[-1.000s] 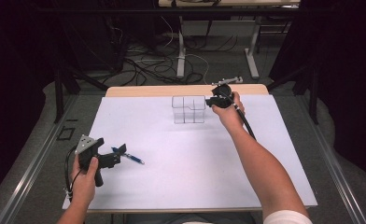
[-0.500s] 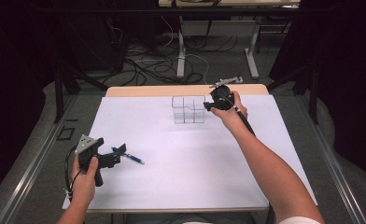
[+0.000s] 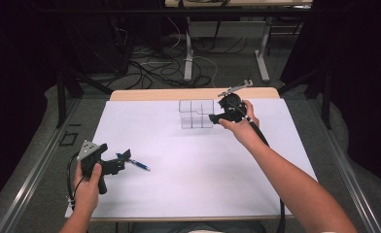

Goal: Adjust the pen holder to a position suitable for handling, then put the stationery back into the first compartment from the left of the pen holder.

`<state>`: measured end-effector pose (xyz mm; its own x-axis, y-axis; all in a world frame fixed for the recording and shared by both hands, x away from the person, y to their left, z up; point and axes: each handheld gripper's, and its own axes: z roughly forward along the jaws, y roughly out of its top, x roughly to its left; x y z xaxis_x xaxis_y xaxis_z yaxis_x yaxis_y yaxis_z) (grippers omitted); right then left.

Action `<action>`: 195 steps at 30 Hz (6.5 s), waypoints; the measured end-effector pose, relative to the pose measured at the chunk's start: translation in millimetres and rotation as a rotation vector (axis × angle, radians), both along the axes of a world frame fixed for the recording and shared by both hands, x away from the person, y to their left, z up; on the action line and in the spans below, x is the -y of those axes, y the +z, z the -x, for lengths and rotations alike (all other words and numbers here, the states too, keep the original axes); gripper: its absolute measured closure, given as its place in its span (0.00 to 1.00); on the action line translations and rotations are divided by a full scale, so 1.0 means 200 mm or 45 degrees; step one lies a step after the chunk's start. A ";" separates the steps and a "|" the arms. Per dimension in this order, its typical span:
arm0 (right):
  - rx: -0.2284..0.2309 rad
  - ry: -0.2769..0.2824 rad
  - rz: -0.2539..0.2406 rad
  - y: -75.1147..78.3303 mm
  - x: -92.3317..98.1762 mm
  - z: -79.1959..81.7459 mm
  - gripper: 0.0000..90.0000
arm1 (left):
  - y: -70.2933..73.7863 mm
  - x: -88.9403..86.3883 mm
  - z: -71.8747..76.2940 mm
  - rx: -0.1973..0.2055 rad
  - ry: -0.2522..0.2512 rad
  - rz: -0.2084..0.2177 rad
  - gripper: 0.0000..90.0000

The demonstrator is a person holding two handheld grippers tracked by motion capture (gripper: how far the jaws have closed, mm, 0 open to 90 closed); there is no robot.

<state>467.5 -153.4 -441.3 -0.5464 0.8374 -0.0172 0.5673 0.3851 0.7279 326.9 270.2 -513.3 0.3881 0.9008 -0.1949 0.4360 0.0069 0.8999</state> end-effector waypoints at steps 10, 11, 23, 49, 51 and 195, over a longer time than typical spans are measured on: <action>-0.011 -0.037 -0.091 -0.02 -0.01 0.10 0.03 | 0.00 0.00 0.00 -0.015 -0.013 0.020 0.00; -0.013 -0.026 -0.093 -0.03 -0.02 0.11 0.02 | 0.00 0.00 0.00 -0.009 -0.015 0.016 0.00; -0.003 0.072 -0.082 -0.15 -0.16 0.22 0.00 | 0.01 0.01 -0.01 -0.027 0.009 0.063 0.00; 0.035 0.290 -0.037 -0.26 -0.45 0.31 0.44 | 0.04 -0.04 0.01 0.009 0.071 0.089 0.05; 0.028 0.301 -0.006 -0.27 -0.46 0.32 0.46 | 0.04 -0.04 0.00 0.006 0.075 0.090 0.06; 0.043 0.405 -0.193 -0.42 -0.25 0.45 0.89 | 0.03 0.01 0.00 -0.001 0.028 0.020 0.18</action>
